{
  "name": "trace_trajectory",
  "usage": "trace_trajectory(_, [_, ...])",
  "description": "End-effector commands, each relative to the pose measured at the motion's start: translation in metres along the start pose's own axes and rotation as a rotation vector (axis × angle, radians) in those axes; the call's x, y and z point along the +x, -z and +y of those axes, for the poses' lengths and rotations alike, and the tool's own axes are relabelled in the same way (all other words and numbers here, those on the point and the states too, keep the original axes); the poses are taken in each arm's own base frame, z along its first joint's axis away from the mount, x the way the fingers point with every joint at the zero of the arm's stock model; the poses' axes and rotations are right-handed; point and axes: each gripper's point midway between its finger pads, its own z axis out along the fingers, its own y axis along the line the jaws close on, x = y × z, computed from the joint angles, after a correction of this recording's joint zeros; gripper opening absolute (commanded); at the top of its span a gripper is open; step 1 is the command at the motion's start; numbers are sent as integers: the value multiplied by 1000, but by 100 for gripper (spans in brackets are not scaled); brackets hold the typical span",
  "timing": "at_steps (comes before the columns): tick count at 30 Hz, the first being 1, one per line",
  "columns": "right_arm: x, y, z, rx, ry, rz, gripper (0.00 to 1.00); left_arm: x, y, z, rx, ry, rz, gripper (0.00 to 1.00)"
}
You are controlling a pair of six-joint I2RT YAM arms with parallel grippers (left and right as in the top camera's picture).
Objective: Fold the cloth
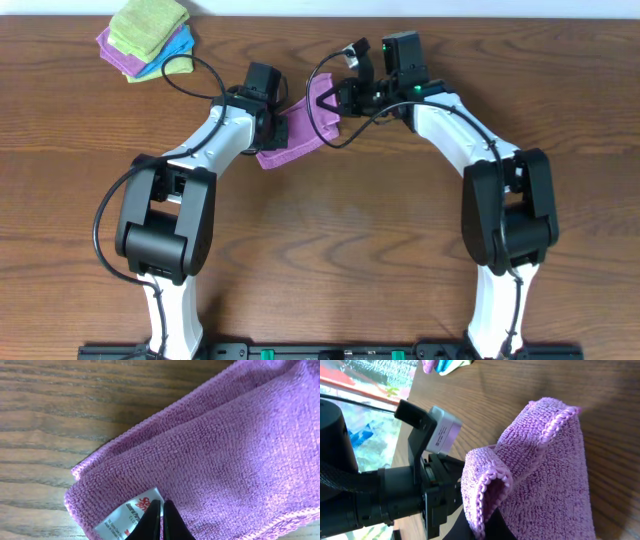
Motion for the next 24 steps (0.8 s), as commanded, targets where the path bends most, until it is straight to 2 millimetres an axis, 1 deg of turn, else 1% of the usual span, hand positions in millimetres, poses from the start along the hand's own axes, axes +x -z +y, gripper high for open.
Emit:
trace_trajectory(1, [-6, 5, 24, -34, 31, -9, 2, 4, -9, 9, -6, 34, 20, 6])
trace_trajectory(4, [-4, 5, 23, -30, 28, -2, 2, 0, -8, 12, 11, 67, 13, 6])
trace_trajectory(7, [-2, 5, 21, -23, 26, 4, 1, -9, -4, 14, 46, 88, 1, 6])
trace_trajectory(9, [-1, 5, 21, -22, 28, 7, 2, -19, 4, 17, 61, 102, -17, 6])
trace_trajectory(11, [-1, 5, 21, -22, 28, 8, 2, -36, 21, 22, 68, 119, -59, 6])
trace_trajectory(14, [0, 3, 23, -24, 31, 11, 2, -67, 62, 31, 79, 141, -153, 5])
trace_trajectory(15, [2, 1, 25, -27, 45, 16, 2, -80, 84, 35, 84, 149, -201, 6])
trace_trajectory(17, [5, -3, 28, -29, 66, 23, 2, -93, 118, 38, 100, 153, -272, 6])
trace_trajectory(18, [6, -5, 29, -22, 69, 25, 2, -97, 132, 39, 110, 155, -301, 6])
trace_trajectory(19, [8, -9, 31, -16, 84, 30, 2, -101, 151, 41, 119, 158, -336, 6])
trace_trajectory(22, [17, -22, 36, 18, 127, 44, 2, -100, 192, 48, 120, 172, -395, 6])
trace_trajectory(24, [23, -28, 37, 47, 151, 53, 2, -96, 207, 52, 119, 179, -409, 6])
